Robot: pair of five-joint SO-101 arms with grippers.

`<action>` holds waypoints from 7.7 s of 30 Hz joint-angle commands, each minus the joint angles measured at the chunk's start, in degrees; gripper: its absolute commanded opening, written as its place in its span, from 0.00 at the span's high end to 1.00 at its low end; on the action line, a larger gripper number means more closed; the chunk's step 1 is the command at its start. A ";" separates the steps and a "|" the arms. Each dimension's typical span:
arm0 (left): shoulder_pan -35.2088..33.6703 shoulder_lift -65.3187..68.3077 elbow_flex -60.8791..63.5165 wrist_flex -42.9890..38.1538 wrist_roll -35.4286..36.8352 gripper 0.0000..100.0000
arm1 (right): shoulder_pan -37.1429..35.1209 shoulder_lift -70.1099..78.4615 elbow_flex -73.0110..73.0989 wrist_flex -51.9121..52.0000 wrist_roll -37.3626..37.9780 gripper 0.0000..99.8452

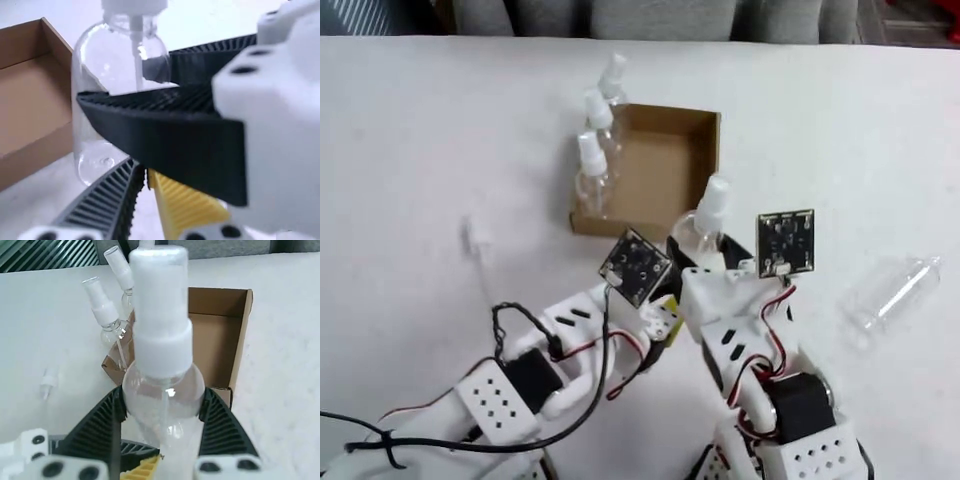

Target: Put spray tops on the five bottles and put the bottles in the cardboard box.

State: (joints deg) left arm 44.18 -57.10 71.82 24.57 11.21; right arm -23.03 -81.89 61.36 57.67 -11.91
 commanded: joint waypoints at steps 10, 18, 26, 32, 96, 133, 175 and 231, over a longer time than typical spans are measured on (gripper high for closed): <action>-0.92 -0.48 -0.62 0.35 0.00 0.98 | -0.57 -0.22 -2.73 -3.21 6.33 0.98; -1.27 -0.75 -0.97 9.49 -9.85 0.98 | 5.05 6.99 -2.73 -14.02 9.32 0.98; -11.21 -15.16 1.14 20.48 -11.34 0.98 | 7.08 26.51 -2.99 -34.07 9.32 0.98; -23.08 -28.09 11.43 20.40 -11.34 0.98 | 7.16 38.11 -3.08 -49.45 9.41 0.98; -37.85 -42.68 25.41 14.24 -11.34 0.98 | 12.18 101.93 -45.01 -60.09 19.25 0.98; -37.76 -42.68 25.41 14.33 -11.34 0.98 | 11.56 104.84 -53.89 -43.56 19.25 0.92; -37.76 -42.68 25.41 14.33 -11.34 0.98 | 12.09 105.10 -53.19 -43.47 23.91 0.85; -37.76 -42.68 25.41 14.42 -11.34 0.98 | 12.35 107.12 -51.69 -46.81 17.41 0.69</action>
State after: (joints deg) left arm 6.73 -98.77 97.41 40.40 0.31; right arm -10.90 26.51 12.22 11.43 5.14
